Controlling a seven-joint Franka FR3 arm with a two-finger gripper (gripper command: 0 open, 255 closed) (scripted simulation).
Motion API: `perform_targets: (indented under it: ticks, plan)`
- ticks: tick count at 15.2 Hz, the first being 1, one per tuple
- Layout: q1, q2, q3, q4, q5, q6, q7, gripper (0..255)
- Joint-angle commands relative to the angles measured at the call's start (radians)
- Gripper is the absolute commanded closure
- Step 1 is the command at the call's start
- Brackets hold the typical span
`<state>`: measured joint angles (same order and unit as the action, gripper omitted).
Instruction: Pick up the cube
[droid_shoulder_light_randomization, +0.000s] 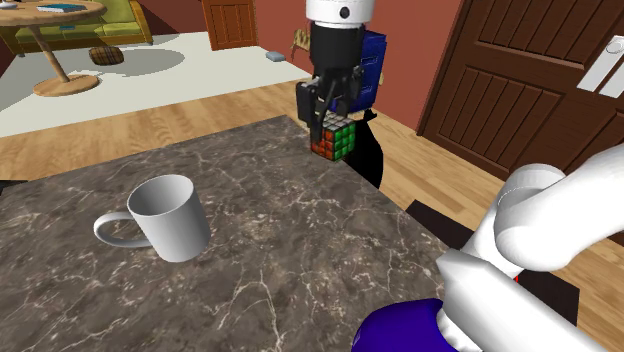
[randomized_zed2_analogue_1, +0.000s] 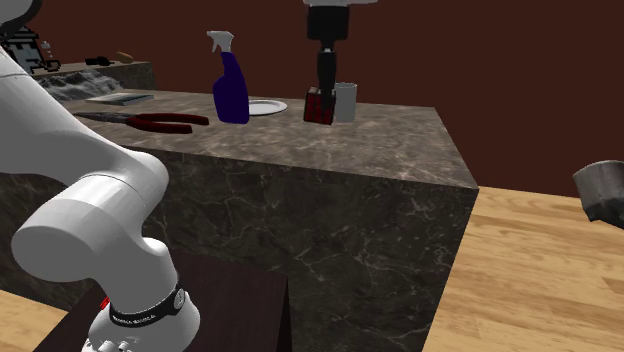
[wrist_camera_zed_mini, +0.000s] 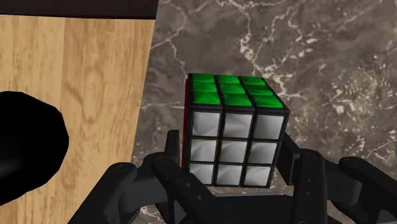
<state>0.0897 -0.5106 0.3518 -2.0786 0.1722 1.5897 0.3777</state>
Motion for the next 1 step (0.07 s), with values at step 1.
perform_targets:
  ticks: [1]
  plan:
    - [-0.001,0.0,-0.002,0.009,-0.001,-0.009,0.0,255]
